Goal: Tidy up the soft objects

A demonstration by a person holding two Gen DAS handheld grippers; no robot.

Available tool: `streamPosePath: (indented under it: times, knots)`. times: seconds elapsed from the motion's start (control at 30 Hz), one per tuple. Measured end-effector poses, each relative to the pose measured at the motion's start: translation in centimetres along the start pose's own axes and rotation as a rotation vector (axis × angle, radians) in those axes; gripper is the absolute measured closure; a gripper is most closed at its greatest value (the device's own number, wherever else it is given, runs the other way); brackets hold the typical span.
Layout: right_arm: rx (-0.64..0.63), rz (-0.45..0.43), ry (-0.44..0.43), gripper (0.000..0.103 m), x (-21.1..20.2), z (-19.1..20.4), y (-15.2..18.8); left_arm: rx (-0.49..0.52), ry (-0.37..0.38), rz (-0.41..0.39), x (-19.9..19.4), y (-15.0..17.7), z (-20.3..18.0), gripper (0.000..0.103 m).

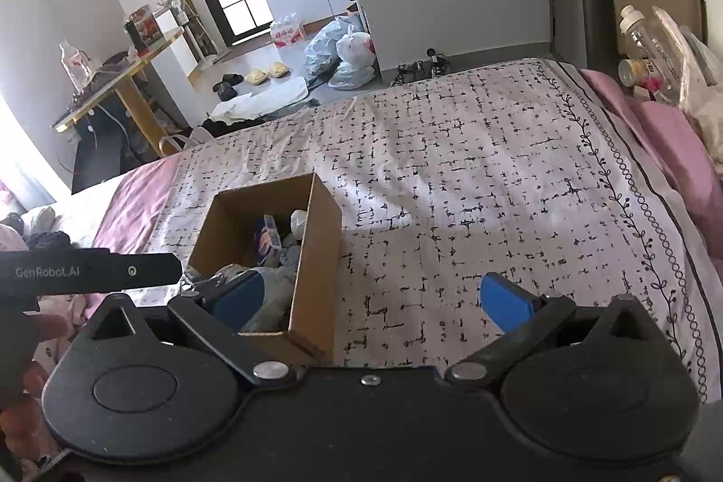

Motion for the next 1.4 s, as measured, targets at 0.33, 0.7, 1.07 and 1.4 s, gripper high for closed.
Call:
streamPosePath:
  times: [0.33, 0.7, 1.07, 1.4]
  knots:
    - [-0.024, -0.002, -0.040, 0.000, -2.1, 1.0, 1.0, 0.054, -0.016, -0.010, -1.9, 1.9, 1.0, 0.000]
    - [-0.028, -0.001, -0.042, 0.000, -5.0, 1.8, 1.7, 0.082, -0.044, -0.028, -4.6, 3.4, 1.6, 0.000]
    - [-0.048, -0.018, -0.068, 0.000, -7.4, 2.7, 1.9, 0.078, -0.069, -0.055, -7.2, 3.7, 1.6, 0.000]
    - [-0.062, -0.029, -0.032, 0.000, -8.8, 2.4, 2.4, 0.077, -0.073, -0.096, -8.4, 3.9, 0.7, 0.000]
Point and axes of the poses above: each gripper's, at about its wrist camera, not at the fingertips, and x roughly the way its jaws point, z to its left, y to its underside, the point moved 3 cm from there along x, roughly the way its jaws point, and after that the axes turned 10 degrees about -y, right-handed, at the moved point
